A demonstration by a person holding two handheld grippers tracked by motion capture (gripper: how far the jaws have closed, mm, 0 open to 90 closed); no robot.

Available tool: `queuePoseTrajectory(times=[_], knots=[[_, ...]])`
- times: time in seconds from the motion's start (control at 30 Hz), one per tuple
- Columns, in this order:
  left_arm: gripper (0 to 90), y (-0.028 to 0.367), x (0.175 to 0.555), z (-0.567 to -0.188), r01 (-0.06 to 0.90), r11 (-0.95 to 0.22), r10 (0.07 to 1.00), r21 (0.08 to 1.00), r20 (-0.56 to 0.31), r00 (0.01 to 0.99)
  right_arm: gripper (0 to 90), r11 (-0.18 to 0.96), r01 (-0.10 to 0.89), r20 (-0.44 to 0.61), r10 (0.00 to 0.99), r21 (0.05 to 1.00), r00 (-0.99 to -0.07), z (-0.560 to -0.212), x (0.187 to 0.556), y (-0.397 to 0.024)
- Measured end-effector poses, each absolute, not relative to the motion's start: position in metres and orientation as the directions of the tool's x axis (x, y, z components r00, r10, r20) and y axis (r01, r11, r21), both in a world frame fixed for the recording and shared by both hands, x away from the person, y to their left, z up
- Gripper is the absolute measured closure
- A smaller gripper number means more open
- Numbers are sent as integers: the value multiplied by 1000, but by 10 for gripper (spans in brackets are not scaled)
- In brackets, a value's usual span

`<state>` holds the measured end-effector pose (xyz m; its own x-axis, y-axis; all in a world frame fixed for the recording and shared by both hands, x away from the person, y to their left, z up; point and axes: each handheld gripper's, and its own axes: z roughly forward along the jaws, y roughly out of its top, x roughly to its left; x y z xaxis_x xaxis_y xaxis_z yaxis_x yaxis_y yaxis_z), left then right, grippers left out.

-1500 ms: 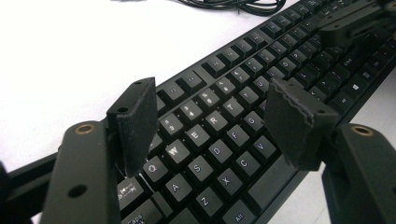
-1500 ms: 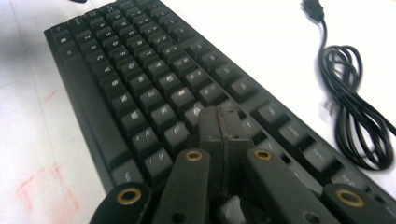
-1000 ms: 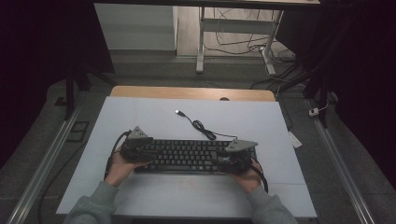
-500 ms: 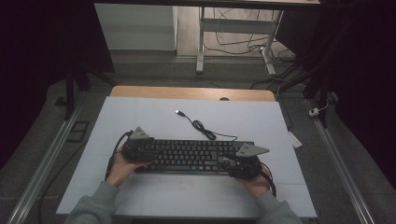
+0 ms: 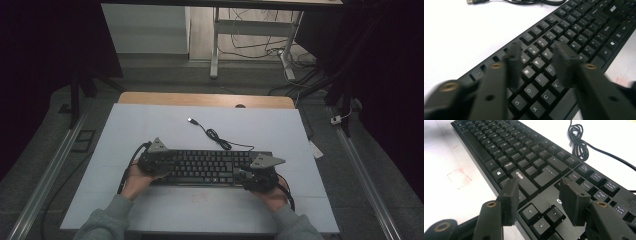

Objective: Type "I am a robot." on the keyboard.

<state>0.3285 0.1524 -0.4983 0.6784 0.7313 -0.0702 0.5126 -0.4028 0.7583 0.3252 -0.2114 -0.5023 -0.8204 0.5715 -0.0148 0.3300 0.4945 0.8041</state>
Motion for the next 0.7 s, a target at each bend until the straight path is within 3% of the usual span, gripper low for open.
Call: queuePoseTrajectory(times=[0.07, 0.17, 0.7], knots=[[790, 151, 330, -499, 513, -407, 725, 756, -74, 685, 503, 496, 330, -16, 571, 804, -821, -503, 325, -211], [888, 149, 332, -502, 519, -417, 716, 746, -82, 693, 503, 497, 330, -15, 570, 803, -822, -503, 326, -211], [889, 132, 344, -519, 546, -449, 722, 707, -72, 688, 499, 513, 333, -25, 571, 791, -821, -505, 327, -209]])
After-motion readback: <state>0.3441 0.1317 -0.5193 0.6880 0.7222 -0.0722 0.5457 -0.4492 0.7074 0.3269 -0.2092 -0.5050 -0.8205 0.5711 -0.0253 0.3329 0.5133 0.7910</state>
